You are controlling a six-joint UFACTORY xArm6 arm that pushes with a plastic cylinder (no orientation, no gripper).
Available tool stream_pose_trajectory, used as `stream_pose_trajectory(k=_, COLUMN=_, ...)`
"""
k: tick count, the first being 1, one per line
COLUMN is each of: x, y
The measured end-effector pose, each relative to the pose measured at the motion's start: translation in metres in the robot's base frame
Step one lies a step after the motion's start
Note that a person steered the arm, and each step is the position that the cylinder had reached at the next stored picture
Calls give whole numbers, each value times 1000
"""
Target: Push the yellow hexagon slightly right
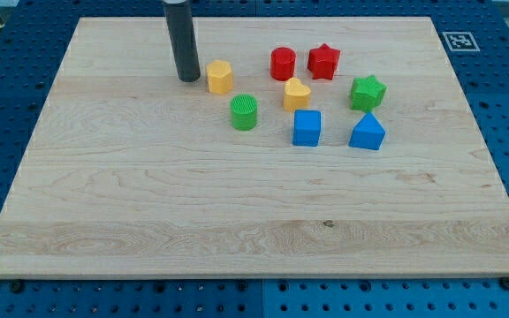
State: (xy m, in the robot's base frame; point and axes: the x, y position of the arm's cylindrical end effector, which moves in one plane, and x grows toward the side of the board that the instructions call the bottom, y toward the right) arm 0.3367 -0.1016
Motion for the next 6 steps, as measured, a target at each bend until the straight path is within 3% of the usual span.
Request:
stream_pose_trajectory(k=4, x=8, y=2)
stream_pose_trajectory(k=6, x=8, y=29)
